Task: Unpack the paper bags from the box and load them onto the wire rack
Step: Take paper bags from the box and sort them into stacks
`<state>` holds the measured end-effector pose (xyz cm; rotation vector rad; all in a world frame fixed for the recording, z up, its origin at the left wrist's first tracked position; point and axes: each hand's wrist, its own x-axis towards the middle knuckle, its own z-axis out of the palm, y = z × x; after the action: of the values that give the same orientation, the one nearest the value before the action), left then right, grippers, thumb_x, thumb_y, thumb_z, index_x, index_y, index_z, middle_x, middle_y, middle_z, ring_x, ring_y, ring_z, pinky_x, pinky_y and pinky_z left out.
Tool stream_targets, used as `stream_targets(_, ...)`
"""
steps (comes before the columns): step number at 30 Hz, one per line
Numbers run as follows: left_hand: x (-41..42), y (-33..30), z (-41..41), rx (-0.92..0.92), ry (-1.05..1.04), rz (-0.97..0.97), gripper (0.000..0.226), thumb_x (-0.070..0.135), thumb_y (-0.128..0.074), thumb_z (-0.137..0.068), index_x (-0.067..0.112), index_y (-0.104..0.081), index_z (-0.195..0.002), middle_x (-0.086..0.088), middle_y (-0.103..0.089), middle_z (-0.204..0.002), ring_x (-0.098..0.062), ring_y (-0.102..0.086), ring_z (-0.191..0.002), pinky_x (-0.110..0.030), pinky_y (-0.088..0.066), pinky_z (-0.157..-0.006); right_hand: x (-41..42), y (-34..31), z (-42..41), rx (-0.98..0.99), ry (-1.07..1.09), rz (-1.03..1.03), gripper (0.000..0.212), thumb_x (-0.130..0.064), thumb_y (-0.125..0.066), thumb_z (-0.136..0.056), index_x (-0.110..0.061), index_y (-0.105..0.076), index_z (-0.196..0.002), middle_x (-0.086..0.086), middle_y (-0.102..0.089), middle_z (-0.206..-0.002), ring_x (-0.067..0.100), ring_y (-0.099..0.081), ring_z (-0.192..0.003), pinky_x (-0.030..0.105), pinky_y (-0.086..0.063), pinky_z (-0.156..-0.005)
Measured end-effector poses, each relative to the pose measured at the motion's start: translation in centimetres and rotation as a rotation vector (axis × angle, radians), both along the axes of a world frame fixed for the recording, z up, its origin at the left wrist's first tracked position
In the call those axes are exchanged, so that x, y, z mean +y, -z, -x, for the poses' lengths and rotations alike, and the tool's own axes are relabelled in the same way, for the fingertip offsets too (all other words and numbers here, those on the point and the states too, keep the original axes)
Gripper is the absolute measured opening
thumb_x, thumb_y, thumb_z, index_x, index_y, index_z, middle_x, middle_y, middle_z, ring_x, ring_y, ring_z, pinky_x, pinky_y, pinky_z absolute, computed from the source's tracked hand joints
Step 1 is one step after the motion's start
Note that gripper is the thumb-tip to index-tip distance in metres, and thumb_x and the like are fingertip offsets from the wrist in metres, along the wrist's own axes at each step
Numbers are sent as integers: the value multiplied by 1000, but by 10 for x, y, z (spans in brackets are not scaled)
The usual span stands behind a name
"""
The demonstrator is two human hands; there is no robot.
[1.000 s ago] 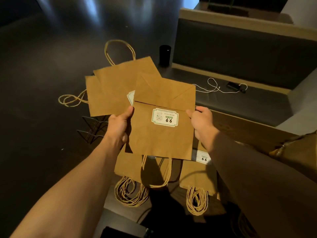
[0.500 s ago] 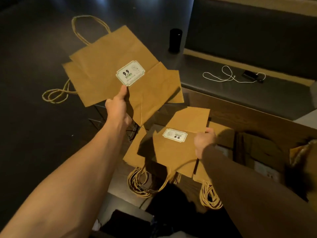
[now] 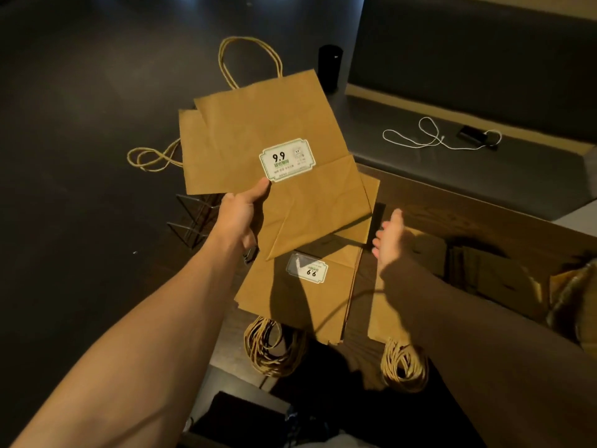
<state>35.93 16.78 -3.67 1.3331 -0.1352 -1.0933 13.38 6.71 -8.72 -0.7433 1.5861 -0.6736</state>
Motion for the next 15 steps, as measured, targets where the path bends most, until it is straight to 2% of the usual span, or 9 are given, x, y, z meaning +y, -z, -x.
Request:
stream_targets(1, -2, 2, 2, -41, 8, -30, 42, 27, -79, -81, -6, -71, -107, -5, -76, -82, -17, -75, -81, -23, -56, -76, -4, -14, 4, -43, 1, 67, 77, -70, -39, -84, -14, -50, -136, 4, -55, -132, 23, -54, -115, 41, -44, -101)
stream_targets(2, -3, 2, 7, -66, 24, -66, 42, 26, -78, -84, -6, -67, -108, 3, -68, -60, -8, -66, -54, -15, -49, -54, -7, -26, 6, -63, -31, 147, 69, -65, -43, -89, -15, -49, -136, 0, -55, -125, 18, -53, -112, 36, -44, -99)
stream_targets(3, -6, 2, 12, -76, 27, -90, 43, 24, -77, -86, -6, -63, -113, 5, -59, -50, -4, -53, -38, -12, -39, -40, -6, -43, 8, -61, -113, 214, 58, -58, -49, -93, -16, -52, -132, -4, -57, -118, 13, -54, -107, 29, -45, -94)
stream_targets(4, -8, 4, 16, -79, 38, -108, 50, 23, -77, -85, -8, -58, -119, 3, -57, -52, -3, -47, -34, -12, -34, -36, -7, -51, 11, -23, -212, 265, 47, -53, -57, -92, -17, -58, -122, -5, -61, -114, 11, -57, -103, 27, -47, -89)
stream_targets(6, -13, 5, 29, -74, 84, -124, 64, 19, -81, -81, -12, -51, -128, -3, -52, -60, -2, -44, -33, -12, -33, -35, -7, -57, 18, 62, -351, 276, 45, -45, -71, -84, -13, -62, -114, 0, -67, -108, 15, -63, -99, 33, -53, -87)
stream_targets(8, -20, 3, 44, -77, 136, -120, 60, 18, -80, -82, -12, -50, -126, -1, -45, -60, -2, -42, -32, -14, -32, -34, -8, -59, 31, 16, -362, 206, 37, -28, -75, -84, -11, -61, -113, 8, -69, -107, 22, -67, -96, 41, -57, -85)
stream_targets(10, -25, -5, 56, -40, 198, -108, 57, 30, -76, -86, -7, -56, -125, -9, -61, -70, -12, -60, -51, -19, -45, -47, -9, -57, 45, -76, -312, 173, 30, -17, -73, -86, -10, -60, -112, 12, -69, -110, 27, -68, -98, 47, -56, -87)
stream_targets(12, -31, -10, 68, 47, 243, -49, 49, 45, -64, -93, 8, -64, -125, -9, -76, -95, -19, -74, -79, -28, -57, -63, -11, -58, 62, -61, -320, 206, 24, -13, -71, -88, -13, -61, -110, 11, -69, -109, 29, -67, -100, 49, -55, -90)
stream_targets(15, -38, -11, 81, 96, 226, -9, 41, 51, -55, -97, 17, -68, -117, -4, -77, -101, -17, -75, -86, -32, -59, -69, -15, -60, 79, -85, -329, 169, 16, -7, -63, -92, -19, -62, -102, 11, -69, -107, 32, -67, -100, 52, -54, -89)
